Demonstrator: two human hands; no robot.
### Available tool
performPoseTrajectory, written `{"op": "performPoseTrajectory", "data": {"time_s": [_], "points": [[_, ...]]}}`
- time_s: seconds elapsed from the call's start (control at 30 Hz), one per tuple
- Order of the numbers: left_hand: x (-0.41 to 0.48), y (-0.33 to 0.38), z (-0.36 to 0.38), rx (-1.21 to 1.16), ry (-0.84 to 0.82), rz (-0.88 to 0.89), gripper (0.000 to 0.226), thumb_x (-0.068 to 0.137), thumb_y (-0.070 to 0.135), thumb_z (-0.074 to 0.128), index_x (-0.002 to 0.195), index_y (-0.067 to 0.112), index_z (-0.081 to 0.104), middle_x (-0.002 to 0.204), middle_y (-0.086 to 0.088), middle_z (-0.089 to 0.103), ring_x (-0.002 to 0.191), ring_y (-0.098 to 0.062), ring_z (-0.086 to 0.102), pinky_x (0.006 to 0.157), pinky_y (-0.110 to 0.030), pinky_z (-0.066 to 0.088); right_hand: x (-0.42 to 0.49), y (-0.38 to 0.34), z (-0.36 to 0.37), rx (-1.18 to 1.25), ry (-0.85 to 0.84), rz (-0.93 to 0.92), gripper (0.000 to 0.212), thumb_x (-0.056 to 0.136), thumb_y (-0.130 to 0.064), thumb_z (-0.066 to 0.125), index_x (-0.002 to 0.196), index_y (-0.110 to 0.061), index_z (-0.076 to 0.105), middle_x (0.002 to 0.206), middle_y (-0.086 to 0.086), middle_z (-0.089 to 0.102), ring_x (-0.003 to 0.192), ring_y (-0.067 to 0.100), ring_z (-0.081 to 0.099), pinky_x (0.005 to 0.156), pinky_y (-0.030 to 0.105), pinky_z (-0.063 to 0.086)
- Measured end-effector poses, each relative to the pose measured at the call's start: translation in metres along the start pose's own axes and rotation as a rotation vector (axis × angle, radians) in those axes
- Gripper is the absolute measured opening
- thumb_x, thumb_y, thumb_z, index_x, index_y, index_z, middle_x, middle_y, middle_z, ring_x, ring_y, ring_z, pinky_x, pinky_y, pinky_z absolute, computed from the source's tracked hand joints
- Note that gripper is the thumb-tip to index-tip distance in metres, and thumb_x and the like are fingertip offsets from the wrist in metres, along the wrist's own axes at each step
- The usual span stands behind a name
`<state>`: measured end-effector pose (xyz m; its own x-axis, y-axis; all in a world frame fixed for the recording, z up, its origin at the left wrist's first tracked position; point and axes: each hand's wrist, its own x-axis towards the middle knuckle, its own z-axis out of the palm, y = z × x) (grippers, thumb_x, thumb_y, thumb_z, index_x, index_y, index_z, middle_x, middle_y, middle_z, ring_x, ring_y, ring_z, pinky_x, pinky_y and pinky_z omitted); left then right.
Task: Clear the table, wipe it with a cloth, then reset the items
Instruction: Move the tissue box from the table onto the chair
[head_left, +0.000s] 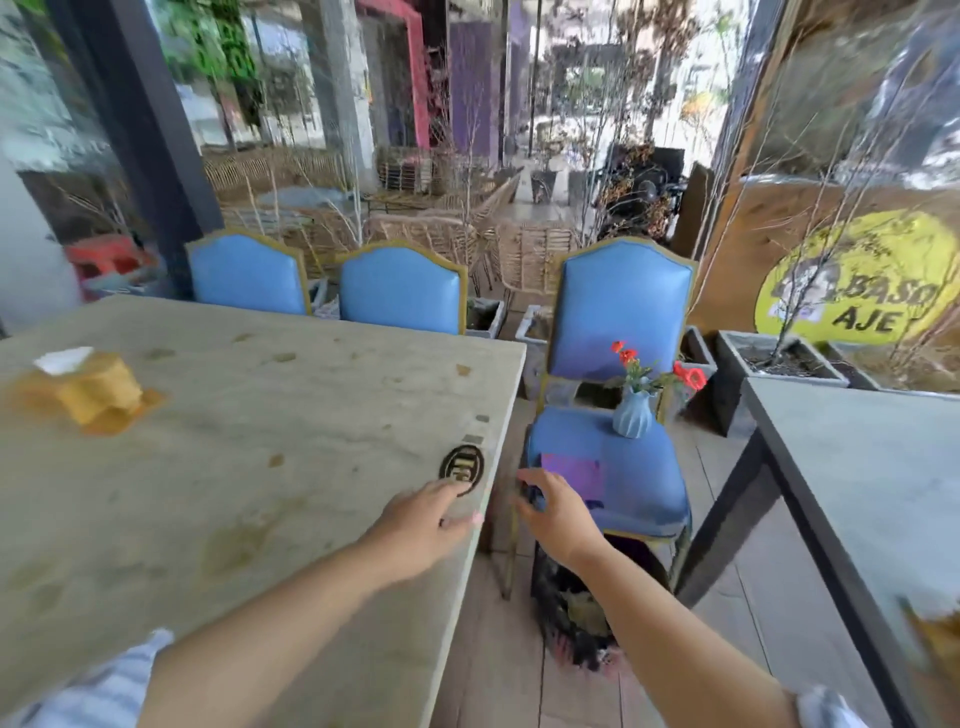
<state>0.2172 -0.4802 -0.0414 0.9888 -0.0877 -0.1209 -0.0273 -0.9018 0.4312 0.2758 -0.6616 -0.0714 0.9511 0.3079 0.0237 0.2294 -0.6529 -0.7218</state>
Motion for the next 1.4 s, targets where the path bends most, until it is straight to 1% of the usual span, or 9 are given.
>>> {"op": "performPoseTrajectory", "data": {"time_s": [0.23,0.43,0.53,0.63,0.73,1.03,1.17,1.3,1.4], "points": [[-0.095,-0.01,-0.013,0.018,0.074,-0.021,0.051,0.097,0.044,0.04,0.143,0.024,0.034,0.151,0.003,0.034,0.139,-0.012,0.032,0.11,-0.025,0.025,-0.066,-0.044,0.012,-0.062,-0.038,-0.091,0.041,0.091,-0.031,0.056,0.128,-0.014,0.052,0.128,0.006,0.055,0.12,0.019,0.05,0.094,0.023,0.036],[-0.178,-0.029,-0.003,-0.034,0.045,-0.12,0.079,0.081,0.072,0.028,0.144,0.023,0.034,0.153,0.002,0.032,0.139,-0.013,0.031,0.114,-0.027,0.024,-0.142,-0.067,0.044,-0.068,-0.137,-0.125,0.044,0.091,-0.031,0.057,0.131,-0.016,0.049,0.132,0.005,0.051,0.123,0.016,0.047,0.093,0.015,0.03],[-0.212,-0.04,-0.009,-0.063,0.033,-0.161,0.062,0.094,0.055,0.036,0.146,0.023,0.029,0.155,0.002,0.027,0.141,-0.014,0.028,0.112,-0.029,0.025,-0.176,-0.072,0.057,-0.083,-0.19,-0.139,0.044,0.092,-0.031,0.056,0.132,-0.015,0.047,0.133,0.006,0.051,0.124,0.016,0.045,0.091,0.013,0.028],[-0.249,-0.06,-0.024,-0.069,0.016,-0.185,0.064,0.092,0.059,0.034,0.148,0.027,0.025,0.156,0.004,0.024,0.141,-0.015,0.027,0.113,-0.035,0.028,-0.198,-0.096,0.068,-0.097,-0.222,-0.151,0.045,0.092,-0.034,0.054,0.133,-0.016,0.045,0.132,0.007,0.051,0.122,0.017,0.047,0.084,0.012,0.027],[-0.279,-0.087,-0.044,-0.051,0.039,-0.186,0.066,0.091,0.062,0.033,0.148,0.033,0.021,0.157,0.006,0.02,0.143,-0.016,0.024,0.114,-0.039,0.026,-0.201,-0.137,0.081,-0.088,-0.218,-0.196,0.045,0.092,-0.035,0.054,0.132,-0.018,0.046,0.132,0.007,0.051,0.123,0.018,0.047,0.092,0.019,0.031],[-0.341,-0.227,-0.121,-0.001,0.2,-0.228,0.061,0.093,0.056,0.038,0.147,0.03,0.026,0.156,0.001,0.023,0.143,-0.013,0.023,0.116,-0.035,0.023,-0.161,-0.274,0.187,-0.046,-0.174,-0.288,0.042,0.09,-0.036,0.057,0.128,-0.019,0.051,0.127,0.004,0.056,0.119,0.019,0.052,0.096,0.024,0.037],[-0.379,-0.311,-0.169,-0.009,0.152,-0.272,0.085,0.078,0.08,0.026,0.147,0.031,0.023,0.157,0.002,0.019,0.144,-0.012,0.019,0.117,-0.039,0.021,-0.129,-0.349,0.261,0.022,-0.186,-0.238,0.041,0.089,-0.038,0.057,0.125,-0.018,0.053,0.125,0.005,0.058,0.117,0.021,0.054,0.102,0.033,0.041],[-0.399,-0.39,-0.213,-0.003,0.12,-0.289,0.062,0.094,0.056,0.033,0.148,0.03,0.022,0.157,0.006,0.018,0.144,-0.013,0.02,0.116,-0.036,0.022,-0.105,-0.416,0.334,0.092,-0.217,-0.227,0.044,0.089,-0.038,0.058,0.126,-0.015,0.053,0.124,0.009,0.058,0.117,0.022,0.054,0.103,0.036,0.041],[-0.395,-0.436,-0.233,-0.017,0.099,-0.31,0.06,0.095,0.055,0.032,0.148,0.03,0.022,0.158,0.007,0.015,0.144,-0.012,0.018,0.115,-0.033,0.02,-0.092,-0.447,0.375,0.107,-0.263,-0.179,0.045,0.088,-0.041,0.057,0.127,-0.018,0.051,0.127,0.008,0.056,0.116,0.024,0.054,0.101,0.037,0.042]]}}
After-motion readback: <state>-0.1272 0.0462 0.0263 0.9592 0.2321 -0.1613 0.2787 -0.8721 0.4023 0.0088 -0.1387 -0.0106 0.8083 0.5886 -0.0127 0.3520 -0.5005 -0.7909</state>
